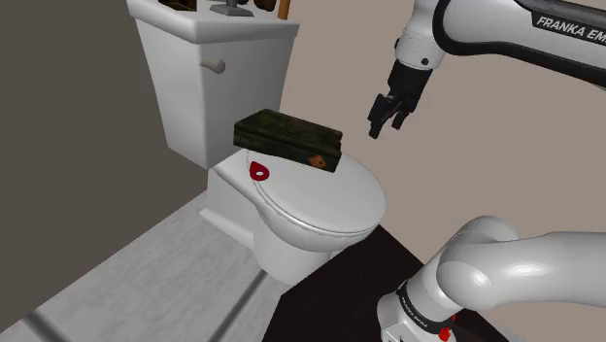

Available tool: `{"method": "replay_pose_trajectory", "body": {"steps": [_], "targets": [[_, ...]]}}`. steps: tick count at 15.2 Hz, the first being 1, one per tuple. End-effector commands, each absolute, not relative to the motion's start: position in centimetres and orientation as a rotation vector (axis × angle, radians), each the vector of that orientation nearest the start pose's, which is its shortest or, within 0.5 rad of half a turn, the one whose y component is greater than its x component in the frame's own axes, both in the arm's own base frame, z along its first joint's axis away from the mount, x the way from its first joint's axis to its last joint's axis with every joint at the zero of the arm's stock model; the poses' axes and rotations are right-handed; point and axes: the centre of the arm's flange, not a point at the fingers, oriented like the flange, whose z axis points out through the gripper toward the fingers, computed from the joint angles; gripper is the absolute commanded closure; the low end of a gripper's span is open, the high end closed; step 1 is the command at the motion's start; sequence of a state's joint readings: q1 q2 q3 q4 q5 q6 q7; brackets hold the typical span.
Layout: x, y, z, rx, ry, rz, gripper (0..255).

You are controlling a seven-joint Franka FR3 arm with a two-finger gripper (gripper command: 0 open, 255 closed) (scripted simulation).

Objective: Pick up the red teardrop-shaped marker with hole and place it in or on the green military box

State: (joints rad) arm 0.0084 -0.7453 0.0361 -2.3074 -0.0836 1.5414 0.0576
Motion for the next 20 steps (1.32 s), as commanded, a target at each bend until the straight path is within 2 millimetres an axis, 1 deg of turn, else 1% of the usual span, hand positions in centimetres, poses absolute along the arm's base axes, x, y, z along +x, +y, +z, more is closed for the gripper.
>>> {"method": "replay_pose_trajectory", "body": {"steps": [1,11,20], "targets": [[31.5,0.8,59.9,-3.250,0.040,0.026,0],[40.4,6.2,51.4,-3.265,0.109,0.029,0],[48.6,10.5,43.8,-3.277,0.171,0.032,0]]}}
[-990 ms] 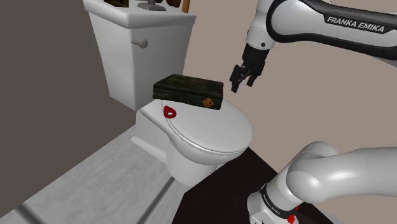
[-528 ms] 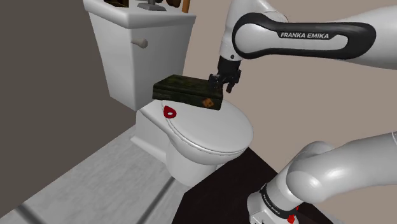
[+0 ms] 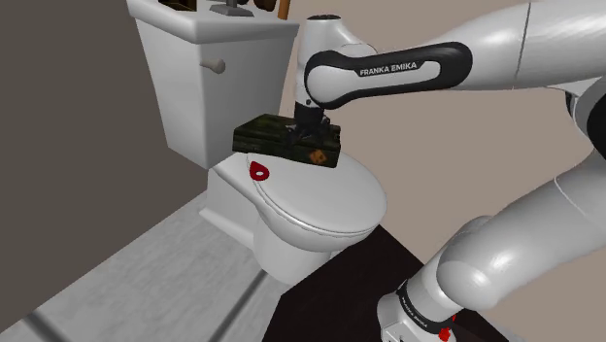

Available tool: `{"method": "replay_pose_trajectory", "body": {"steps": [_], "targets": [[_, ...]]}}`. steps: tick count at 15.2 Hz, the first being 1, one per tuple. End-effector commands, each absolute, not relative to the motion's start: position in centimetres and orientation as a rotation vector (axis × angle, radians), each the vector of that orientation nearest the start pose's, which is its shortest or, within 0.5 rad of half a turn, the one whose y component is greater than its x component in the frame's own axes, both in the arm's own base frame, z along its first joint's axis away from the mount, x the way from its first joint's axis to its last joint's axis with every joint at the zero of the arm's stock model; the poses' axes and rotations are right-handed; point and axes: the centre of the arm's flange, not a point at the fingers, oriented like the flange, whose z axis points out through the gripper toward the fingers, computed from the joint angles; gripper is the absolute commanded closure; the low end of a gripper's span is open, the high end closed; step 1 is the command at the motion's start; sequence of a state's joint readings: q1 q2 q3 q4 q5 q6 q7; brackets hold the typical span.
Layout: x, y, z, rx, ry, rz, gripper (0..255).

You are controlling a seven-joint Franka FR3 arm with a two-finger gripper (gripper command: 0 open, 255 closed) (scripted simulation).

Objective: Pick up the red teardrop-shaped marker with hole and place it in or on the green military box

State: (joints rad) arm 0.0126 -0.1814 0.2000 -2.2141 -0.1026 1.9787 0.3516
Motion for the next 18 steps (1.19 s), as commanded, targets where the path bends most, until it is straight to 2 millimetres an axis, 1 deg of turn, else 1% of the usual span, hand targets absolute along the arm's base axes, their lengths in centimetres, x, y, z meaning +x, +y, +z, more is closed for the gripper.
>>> {"method": "replay_pose_trajectory", "body": {"steps": [1,12,13,18], "targets": [[49.5,11.0,42.9,-3.279,0.178,0.033,0],[59.8,15.7,33.5,-3.292,0.255,0.036,0],[60.1,15.8,33.2,-3.292,0.257,0.037,0],[60.0,15.4,30.6,-3.292,0.257,0.037,0]]}}
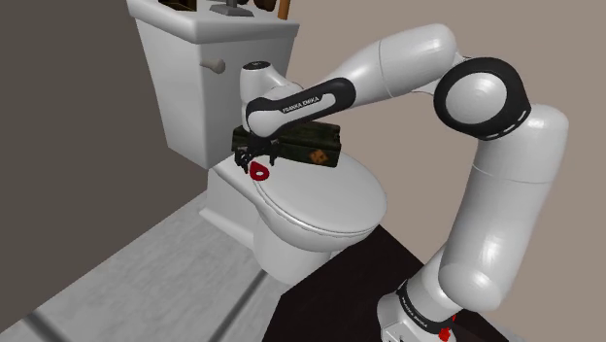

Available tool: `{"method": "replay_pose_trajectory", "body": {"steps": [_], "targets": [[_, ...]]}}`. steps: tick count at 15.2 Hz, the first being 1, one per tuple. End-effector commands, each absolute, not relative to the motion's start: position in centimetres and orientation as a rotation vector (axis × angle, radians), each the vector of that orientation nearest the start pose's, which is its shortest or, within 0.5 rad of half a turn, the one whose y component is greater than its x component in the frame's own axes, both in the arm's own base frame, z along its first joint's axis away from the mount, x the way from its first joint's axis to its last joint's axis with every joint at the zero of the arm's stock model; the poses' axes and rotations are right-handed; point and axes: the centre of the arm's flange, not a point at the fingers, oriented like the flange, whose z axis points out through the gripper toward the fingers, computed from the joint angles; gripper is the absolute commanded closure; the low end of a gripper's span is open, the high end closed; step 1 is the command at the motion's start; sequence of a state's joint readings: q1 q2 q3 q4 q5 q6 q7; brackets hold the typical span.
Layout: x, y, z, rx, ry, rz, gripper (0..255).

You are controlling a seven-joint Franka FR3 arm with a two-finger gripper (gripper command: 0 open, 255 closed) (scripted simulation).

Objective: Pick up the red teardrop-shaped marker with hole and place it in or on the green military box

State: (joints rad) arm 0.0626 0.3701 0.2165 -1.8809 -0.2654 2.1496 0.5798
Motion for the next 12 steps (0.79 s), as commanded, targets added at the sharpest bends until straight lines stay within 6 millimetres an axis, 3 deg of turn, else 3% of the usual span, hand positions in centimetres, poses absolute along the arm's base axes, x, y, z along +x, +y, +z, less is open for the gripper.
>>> {"method": "replay_pose_trajectory", "body": {"steps": [1,2,10,11,12], "targets": [[59.97,15.29,30.07,-3.292,0.257,0.037,0],[59.94,15.16,29.25,-3.292,0.257,0.037,0],[59.94,15.16,29.25,-3.292,0.257,0.037,0],[59.94,15.16,29.25,-3.292,0.257,0.037,255],[59.94,15.16,29.25,-3.292,0.257,0.037,255]]}}
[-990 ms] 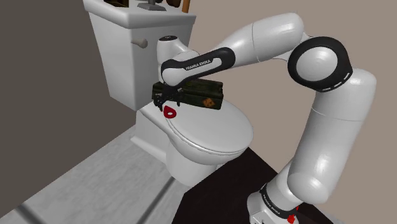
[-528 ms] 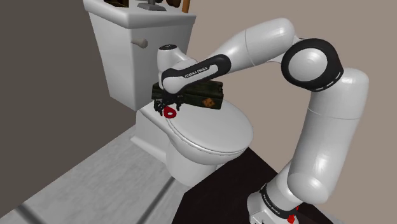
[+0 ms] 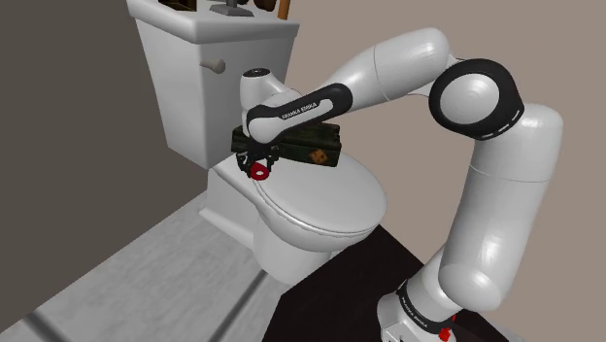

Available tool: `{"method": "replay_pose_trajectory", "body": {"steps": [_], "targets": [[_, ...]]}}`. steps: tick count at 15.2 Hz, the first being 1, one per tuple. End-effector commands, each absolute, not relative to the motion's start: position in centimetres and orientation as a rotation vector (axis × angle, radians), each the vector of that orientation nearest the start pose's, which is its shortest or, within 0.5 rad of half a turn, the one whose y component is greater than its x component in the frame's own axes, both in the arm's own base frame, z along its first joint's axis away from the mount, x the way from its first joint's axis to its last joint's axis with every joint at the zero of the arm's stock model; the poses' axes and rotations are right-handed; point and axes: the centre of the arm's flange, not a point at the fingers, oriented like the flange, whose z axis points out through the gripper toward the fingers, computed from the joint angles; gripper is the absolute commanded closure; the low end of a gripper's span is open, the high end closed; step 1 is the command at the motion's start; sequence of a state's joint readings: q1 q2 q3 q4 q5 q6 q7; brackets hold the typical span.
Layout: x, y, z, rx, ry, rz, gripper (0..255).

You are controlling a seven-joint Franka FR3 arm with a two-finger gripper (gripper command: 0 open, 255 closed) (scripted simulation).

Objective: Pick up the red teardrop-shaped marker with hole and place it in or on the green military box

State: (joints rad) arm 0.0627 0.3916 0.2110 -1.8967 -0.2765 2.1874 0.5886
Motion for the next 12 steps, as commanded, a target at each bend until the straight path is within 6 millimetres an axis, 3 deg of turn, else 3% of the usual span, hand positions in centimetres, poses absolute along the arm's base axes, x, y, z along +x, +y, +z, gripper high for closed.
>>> {"method": "replay_pose_trajectory", "body": {"steps": [1,8,12], "targets": [[59.9,15.2,29.3,-3.292,0.257,0.037,255],[59.9,15.2,29.3,-3.292,0.257,0.037,255],[59.9,15.2,31.4,-3.292,0.257,0.037,255]]}}
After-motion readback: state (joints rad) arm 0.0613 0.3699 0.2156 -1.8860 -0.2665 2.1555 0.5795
